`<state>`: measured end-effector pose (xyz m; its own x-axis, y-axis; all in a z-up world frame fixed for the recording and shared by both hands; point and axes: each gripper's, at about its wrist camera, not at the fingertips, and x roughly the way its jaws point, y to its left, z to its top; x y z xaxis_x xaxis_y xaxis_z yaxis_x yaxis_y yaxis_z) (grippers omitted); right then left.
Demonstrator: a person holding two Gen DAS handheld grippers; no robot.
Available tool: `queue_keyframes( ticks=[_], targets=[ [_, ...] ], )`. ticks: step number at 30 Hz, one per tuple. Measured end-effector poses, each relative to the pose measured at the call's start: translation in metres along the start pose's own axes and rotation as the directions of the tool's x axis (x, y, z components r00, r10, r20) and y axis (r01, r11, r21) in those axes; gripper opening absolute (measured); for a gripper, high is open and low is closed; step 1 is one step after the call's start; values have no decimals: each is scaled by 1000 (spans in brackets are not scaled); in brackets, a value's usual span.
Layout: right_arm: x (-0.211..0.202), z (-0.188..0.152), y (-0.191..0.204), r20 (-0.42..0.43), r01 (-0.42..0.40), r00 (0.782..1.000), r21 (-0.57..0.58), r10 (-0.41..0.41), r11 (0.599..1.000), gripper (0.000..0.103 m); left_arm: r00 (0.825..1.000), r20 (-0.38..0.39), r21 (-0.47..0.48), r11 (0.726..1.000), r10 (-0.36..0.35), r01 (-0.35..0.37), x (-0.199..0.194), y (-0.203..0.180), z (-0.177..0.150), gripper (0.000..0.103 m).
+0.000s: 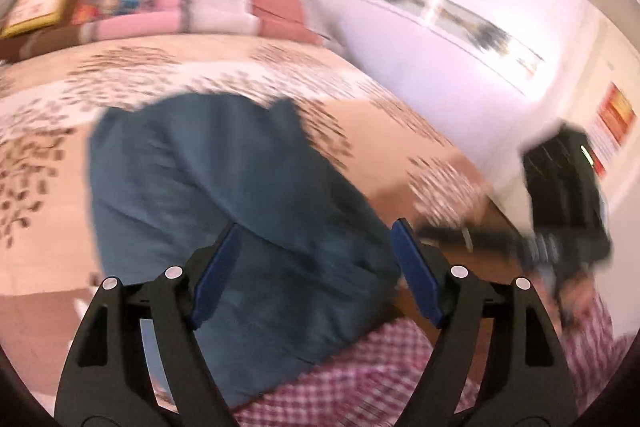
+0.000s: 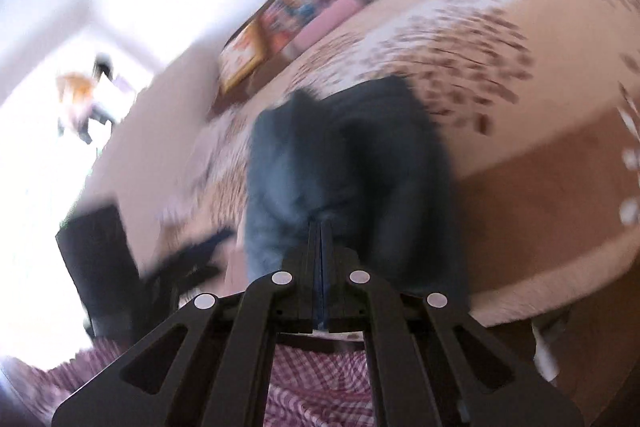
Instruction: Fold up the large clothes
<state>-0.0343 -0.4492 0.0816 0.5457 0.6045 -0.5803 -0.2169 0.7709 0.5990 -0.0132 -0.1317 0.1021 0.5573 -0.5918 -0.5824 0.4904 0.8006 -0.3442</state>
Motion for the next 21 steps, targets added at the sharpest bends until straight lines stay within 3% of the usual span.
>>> queue_keyframes(
  ticks=[2, 6, 8, 11, 16, 21],
  targets=[
    [26, -4, 17, -57, 20, 998, -75, -24, 997, 2, 998, 29, -62, 997, 53, -51, -6, 20, 8, 75],
    [64, -14, 12, -136, 111, 983, -104, -125, 988, 2, 999, 27, -153, 988, 38, -34, 0, 43, 22, 75],
    [75, -15, -4, -154, 189, 968, -85, -201, 978, 2, 1000, 20, -135, 991, 24, -21, 13, 39, 32, 75],
    [85, -22, -31, -204, 232, 951, -17, -230, 973, 0, 999, -10, -62, 997, 37, -38, 39, 25, 48, 73],
    [96, -34, -60, -240, 228, 949, 70, -205, 971, 0, 993, -99, -9, 998, 69, -70, 80, 14, 62, 71],
    [100, -40, -69, -245, 225, 948, 75, -200, 972, 0, 969, -204, 9, 990, 141, -143, 128, 18, 63, 71]
  ],
)
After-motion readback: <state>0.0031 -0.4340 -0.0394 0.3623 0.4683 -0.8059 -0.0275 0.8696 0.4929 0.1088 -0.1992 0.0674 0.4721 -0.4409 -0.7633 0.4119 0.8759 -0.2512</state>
